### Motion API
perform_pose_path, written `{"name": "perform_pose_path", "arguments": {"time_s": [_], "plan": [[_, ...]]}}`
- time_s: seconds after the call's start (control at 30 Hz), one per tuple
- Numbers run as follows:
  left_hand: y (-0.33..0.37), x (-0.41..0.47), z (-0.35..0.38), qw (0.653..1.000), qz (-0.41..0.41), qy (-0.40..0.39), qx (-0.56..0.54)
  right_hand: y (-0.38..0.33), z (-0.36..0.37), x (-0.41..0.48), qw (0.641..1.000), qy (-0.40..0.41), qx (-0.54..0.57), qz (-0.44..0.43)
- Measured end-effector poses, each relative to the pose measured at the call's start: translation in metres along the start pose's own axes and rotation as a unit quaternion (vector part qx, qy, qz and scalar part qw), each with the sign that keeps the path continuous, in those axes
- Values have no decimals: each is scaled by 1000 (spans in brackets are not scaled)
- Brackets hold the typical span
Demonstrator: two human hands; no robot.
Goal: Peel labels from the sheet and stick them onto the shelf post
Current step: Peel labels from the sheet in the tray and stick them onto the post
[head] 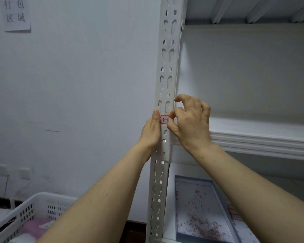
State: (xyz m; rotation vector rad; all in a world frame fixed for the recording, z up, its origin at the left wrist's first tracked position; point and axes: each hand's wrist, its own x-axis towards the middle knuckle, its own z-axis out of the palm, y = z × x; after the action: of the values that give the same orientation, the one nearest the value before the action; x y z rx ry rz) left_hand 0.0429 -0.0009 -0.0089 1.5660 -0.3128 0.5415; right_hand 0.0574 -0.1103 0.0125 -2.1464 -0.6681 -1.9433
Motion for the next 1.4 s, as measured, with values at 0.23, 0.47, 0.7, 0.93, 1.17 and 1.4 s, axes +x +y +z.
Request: {"name": "perform_pose_path", "arguments": {"time_s": [0.23,0.47,0.7,0.93,1.17,1.4], "plan": [[-3,2,0,1000,2,-1,-5,1,1,-1,1000,-8,0,-13],[-3,2,1,1000,7,9,6,4,-2,-8,1000,-6,19,-1],[-2,1,2,1000,-8,15,14,15,-12,-13,996,-15,75,37],[-6,4,0,999,-34,21,16,12,-5,-8,999,-1,48,-21],[-6,4,-1,1000,-2,13,19,9,-5,2,997,22,-20,-75],[-5,3,0,1000,10,16,18,2,-5,11,989,-16,-67,-134]]}}
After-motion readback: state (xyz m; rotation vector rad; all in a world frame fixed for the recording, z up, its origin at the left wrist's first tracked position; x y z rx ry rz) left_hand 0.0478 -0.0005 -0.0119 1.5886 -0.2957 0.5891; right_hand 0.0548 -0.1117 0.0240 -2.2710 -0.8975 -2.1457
